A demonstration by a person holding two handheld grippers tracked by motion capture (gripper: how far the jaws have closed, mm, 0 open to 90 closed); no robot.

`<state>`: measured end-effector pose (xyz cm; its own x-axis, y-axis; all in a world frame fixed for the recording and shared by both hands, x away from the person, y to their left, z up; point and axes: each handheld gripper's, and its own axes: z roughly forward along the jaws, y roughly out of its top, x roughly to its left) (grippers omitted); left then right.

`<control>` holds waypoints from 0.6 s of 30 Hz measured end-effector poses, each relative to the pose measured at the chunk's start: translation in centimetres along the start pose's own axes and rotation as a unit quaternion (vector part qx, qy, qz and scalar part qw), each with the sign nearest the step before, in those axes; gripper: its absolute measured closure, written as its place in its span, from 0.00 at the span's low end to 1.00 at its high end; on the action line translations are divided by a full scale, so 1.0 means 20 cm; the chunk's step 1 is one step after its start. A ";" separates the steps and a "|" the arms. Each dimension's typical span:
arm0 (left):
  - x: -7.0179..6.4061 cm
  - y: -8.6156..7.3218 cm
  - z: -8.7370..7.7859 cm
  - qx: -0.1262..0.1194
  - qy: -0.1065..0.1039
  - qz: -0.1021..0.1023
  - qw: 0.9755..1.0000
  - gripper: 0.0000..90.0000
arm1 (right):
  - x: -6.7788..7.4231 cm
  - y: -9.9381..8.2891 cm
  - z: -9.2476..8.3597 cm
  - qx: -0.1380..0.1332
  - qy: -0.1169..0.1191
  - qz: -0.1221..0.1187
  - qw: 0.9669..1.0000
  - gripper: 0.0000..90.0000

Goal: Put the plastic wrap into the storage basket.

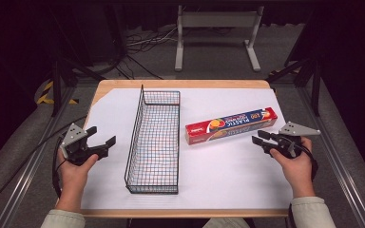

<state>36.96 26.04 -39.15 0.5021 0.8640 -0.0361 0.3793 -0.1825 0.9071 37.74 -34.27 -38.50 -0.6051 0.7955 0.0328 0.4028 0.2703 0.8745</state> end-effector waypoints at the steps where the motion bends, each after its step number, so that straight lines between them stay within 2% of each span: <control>1: 0.00 0.00 0.00 0.000 -0.001 0.001 1.000 0.19 | 0.00 0.02 0.00 0.010 0.001 -0.005 1.000 0.68; 2: 0.00 0.01 0.00 -0.001 -0.003 -0.003 1.000 0.19 | 0.00 0.04 0.01 0.016 0.004 -0.007 1.000 0.69; 4: 0.00 0.01 0.01 0.000 -0.003 -0.005 1.000 0.19 | -0.01 0.06 0.01 0.021 0.013 -0.015 1.000 0.65; 7: 0.00 0.01 0.01 -0.001 -0.005 -0.003 1.000 0.19 | -0.03 0.11 0.02 0.036 0.011 -0.033 0.999 0.59; 10: 0.00 0.01 0.02 -0.002 -0.005 -0.007 1.000 0.19 | -0.04 0.14 0.03 0.044 0.017 -0.037 0.998 0.54; 12: 0.00 0.01 0.02 0.000 -0.006 -0.011 1.000 0.19 | -0.06 0.18 0.05 0.051 0.025 -0.023 0.998 0.51; 18: 0.01 0.02 0.00 -0.004 -0.004 -0.017 1.000 0.19 | -0.07 0.25 0.08 0.044 0.043 -0.019 0.998 0.50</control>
<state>37.27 26.19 -38.90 0.4949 0.8662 -0.0695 0.3897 -0.1497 0.9087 41.67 -33.23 -34.89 -0.6767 0.7349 0.0454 0.4352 0.3495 0.8298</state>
